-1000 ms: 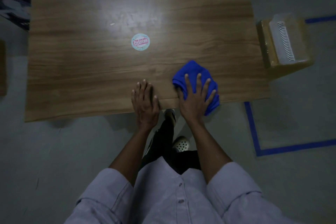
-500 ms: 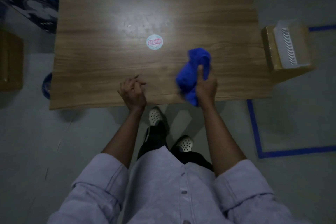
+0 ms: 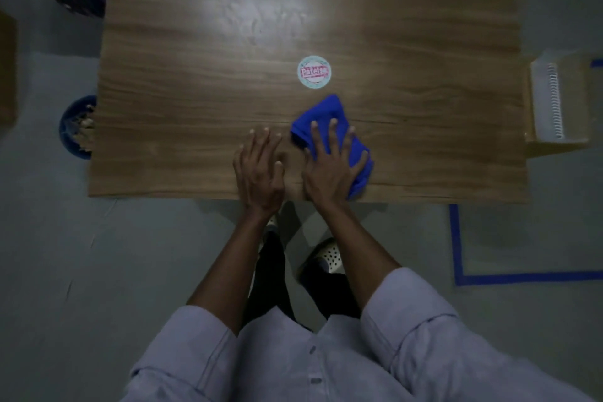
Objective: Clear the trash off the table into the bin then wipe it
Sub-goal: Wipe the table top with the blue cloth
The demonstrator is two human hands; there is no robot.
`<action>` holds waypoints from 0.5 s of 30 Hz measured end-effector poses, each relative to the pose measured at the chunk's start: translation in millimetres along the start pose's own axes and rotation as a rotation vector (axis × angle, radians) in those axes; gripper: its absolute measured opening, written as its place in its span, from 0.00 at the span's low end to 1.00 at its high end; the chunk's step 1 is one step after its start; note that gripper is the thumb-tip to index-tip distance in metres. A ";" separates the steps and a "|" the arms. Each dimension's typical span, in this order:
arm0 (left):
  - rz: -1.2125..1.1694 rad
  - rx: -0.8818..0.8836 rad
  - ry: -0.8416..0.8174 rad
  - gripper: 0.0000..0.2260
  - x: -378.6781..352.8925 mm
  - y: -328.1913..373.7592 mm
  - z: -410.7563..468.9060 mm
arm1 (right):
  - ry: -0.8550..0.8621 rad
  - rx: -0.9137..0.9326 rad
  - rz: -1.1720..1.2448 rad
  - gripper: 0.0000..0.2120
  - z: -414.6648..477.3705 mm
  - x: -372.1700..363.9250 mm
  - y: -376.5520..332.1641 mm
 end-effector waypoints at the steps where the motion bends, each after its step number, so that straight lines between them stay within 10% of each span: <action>1: -0.012 -0.008 -0.004 0.26 1.0 -4.9 -0.8 | -0.020 0.067 -0.033 0.28 0.9 1.2 -14.6; 8: -0.095 0.062 0.025 0.26 19.9 -16.5 -13.7 | -0.058 0.321 -0.172 0.29 -55.4 6.2 -28.6; 15: -0.025 -0.010 -0.102 0.27 27.8 -14.3 -0.7 | -0.004 -0.011 0.022 0.38 -21.7 20.5 68.3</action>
Point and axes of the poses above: each hand's wrist, its own z-axis towards the middle knuckle, its own x-axis out of the back of the hand, y = z × x, the point moved 2 cm from there along z, towards the middle knuckle, and after that the axes turned 15 degrees about -y, right-handed, at the moved point
